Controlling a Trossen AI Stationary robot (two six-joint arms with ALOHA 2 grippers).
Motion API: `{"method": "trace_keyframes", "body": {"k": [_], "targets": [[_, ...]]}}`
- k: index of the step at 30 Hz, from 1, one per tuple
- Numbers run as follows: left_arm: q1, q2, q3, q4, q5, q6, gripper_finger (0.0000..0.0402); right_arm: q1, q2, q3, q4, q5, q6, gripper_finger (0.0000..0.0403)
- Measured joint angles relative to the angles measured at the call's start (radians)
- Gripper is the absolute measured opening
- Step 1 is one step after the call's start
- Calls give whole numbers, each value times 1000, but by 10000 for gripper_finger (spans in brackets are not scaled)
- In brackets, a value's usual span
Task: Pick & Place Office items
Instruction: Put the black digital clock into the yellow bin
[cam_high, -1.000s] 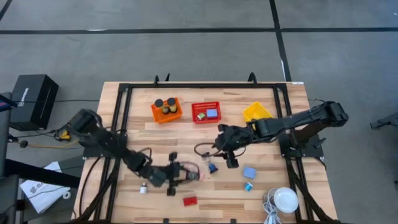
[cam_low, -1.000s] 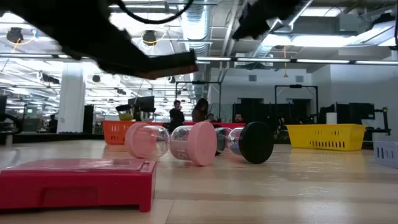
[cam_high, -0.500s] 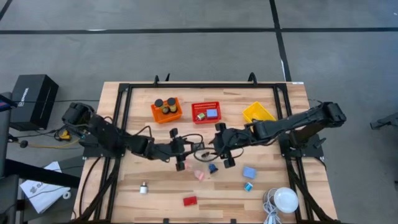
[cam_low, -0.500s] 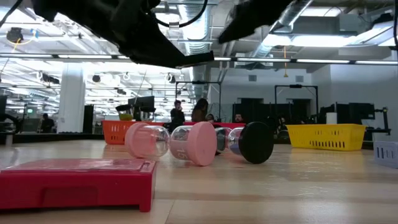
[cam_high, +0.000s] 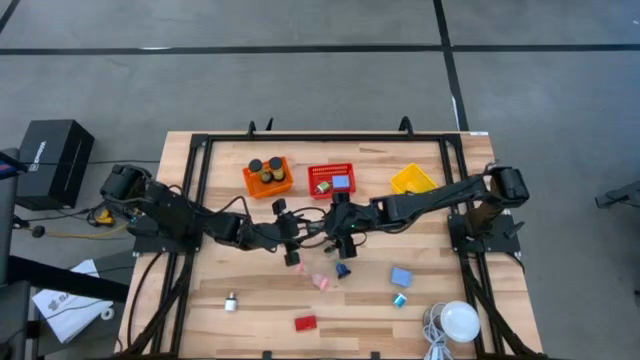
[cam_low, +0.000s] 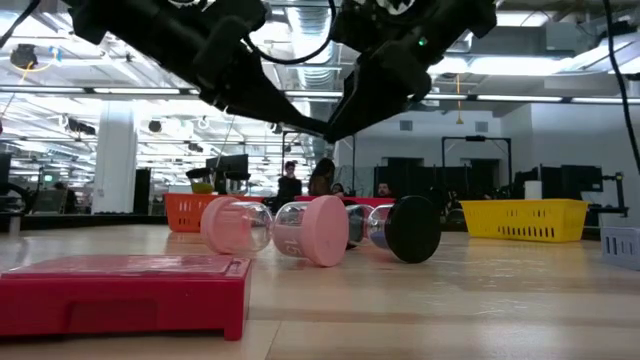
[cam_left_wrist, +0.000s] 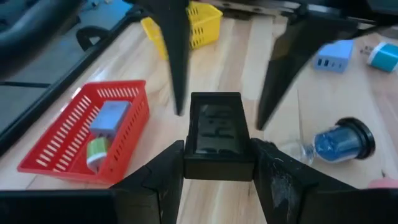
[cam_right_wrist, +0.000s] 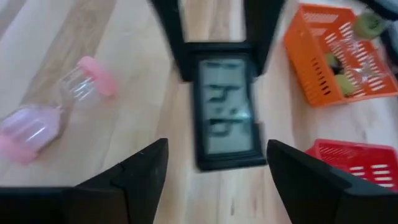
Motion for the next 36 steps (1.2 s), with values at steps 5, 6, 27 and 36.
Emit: {"method": "trace_keyframes", "body": {"k": [5,6,27,36], "targets": [[0,0,0,-4,11,-1,156,-11,-9,0,-1,7,-48,266],[0,0,0,-3,11,0,159,-10,-16,0,4,6,-50,266],[13,0,0,28,7,0,155,-36,-2,0,72,-74,-41,243],[14,0,0,42,-1,33,157,-62,-2,0,73,-102,-41,186]]}}
